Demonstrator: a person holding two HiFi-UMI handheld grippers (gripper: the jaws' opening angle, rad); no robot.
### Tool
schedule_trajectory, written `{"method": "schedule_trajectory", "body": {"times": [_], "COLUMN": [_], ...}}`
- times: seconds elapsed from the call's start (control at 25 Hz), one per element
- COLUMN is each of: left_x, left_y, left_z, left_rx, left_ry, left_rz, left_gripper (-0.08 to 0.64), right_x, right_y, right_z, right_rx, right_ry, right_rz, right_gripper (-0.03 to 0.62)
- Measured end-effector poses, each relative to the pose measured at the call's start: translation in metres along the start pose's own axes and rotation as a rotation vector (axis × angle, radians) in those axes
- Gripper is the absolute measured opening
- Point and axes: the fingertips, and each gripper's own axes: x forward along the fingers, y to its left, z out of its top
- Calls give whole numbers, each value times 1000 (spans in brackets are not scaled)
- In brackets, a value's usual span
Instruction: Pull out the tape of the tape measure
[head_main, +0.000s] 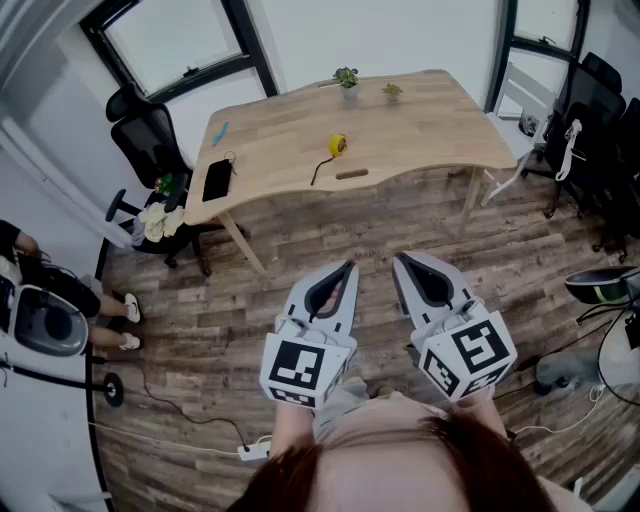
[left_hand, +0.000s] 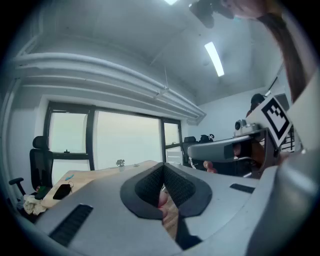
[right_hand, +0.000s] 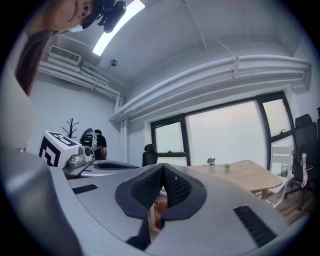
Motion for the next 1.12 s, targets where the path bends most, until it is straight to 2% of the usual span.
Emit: {"method": "schedule_trajectory", "body": {"times": [0.12, 0.32, 0.6, 0.84, 1.12], "left_x": [1, 5, 18, 44, 79], "left_y": [-17, -43, -54, -39, 8], "left_z": [3, 0, -6, -8, -4], "left_rx": [-1, -9, 5, 21, 16], "left_ry": [-6, 32, 64, 69, 53], "left_rz": [8, -5, -20, -37, -39], "left_gripper": [2, 2, 2, 2, 2], "right_x": [-18, -38, -38, -16, 38], "right_y": [-6, -20, -35, -53, -71], "right_z": [3, 3, -4, -5, -6], "right_rx": [15, 56, 94, 117, 93], "right_ry": [-19, -21, -32, -42, -31], "right_rz": [12, 21, 29, 16, -3], "right_gripper": [-2, -2, -2, -2, -2]}}
